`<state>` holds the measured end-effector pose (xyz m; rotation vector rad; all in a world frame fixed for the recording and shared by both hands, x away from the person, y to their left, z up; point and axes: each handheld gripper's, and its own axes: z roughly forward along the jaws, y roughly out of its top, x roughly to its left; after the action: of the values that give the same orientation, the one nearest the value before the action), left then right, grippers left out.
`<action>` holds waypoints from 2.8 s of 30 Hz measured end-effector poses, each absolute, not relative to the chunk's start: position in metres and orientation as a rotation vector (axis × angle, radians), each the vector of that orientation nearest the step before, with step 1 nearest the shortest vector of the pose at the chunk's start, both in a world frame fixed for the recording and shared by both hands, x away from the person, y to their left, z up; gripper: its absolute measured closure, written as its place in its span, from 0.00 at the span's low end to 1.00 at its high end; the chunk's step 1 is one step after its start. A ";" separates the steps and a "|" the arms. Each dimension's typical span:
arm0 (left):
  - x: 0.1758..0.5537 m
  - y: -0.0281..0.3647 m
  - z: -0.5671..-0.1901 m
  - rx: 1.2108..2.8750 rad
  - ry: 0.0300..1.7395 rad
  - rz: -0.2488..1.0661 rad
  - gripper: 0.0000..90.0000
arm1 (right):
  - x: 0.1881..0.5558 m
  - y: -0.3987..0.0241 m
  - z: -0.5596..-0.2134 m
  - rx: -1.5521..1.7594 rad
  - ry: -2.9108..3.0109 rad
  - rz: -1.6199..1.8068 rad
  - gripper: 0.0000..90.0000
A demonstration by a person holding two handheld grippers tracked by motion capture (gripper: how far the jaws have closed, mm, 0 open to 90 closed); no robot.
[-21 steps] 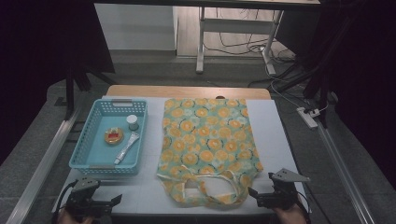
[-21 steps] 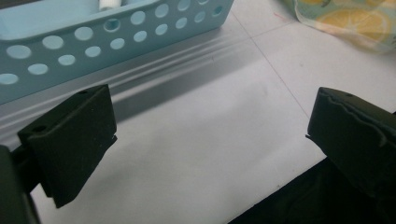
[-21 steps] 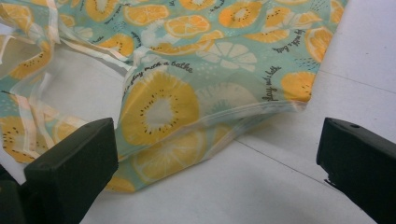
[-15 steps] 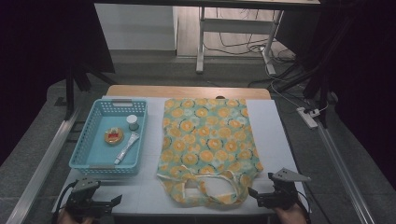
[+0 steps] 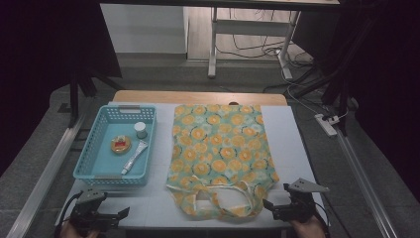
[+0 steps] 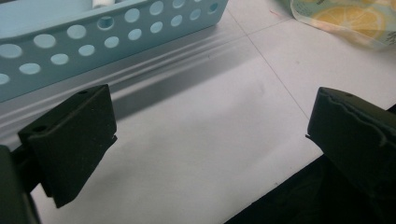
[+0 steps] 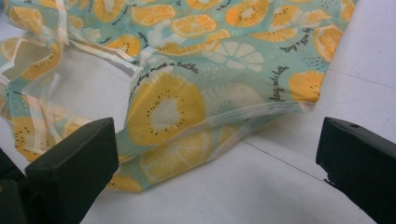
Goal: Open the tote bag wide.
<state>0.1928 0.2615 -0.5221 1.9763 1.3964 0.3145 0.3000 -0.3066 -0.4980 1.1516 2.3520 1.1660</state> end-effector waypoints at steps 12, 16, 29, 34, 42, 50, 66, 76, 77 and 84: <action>0.192 0.261 -0.522 1.984 1.382 0.312 0.01 | 0.297 -0.303 -0.494 1.111 2.337 1.159 0.00; 0.192 0.261 -0.522 1.983 1.380 0.312 0.01 | 0.297 -0.301 -0.493 1.085 2.346 1.163 0.00; 0.193 0.261 -0.522 1.984 1.380 0.309 0.02 | 0.295 -0.286 -0.486 0.986 2.386 1.161 0.00; 0.193 0.260 -0.522 1.987 1.378 0.307 0.02 | 0.296 -0.276 -0.482 0.954 2.409 1.179 0.00; 0.193 0.261 -0.522 1.987 1.379 0.305 0.02 | 0.297 -0.258 -0.482 0.926 2.490 1.157 0.00; 0.193 0.260 -0.522 1.988 1.374 0.307 0.02 | 0.295 -0.236 -0.481 0.865 2.576 1.168 0.00; 0.193 0.260 -0.522 1.989 1.374 0.301 0.03 | 0.295 -0.185 -0.492 0.679 2.760 1.098 0.00; 0.193 0.260 -0.522 1.999 1.370 0.300 0.03 | 0.303 -0.168 -0.508 0.605 2.837 0.957 0.22; 0.193 0.259 -0.522 2.003 1.368 0.301 0.03 | 0.302 -0.168 -0.508 0.601 2.844 0.955 0.28; 0.194 0.259 -0.522 2.009 1.364 0.303 0.03 | 0.304 -0.167 -0.506 0.577 2.927 0.972 0.71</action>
<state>0.1937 0.2587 -0.5224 2.0095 1.3642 0.3034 0.3041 -0.1671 -0.5055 0.5769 2.9274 0.9720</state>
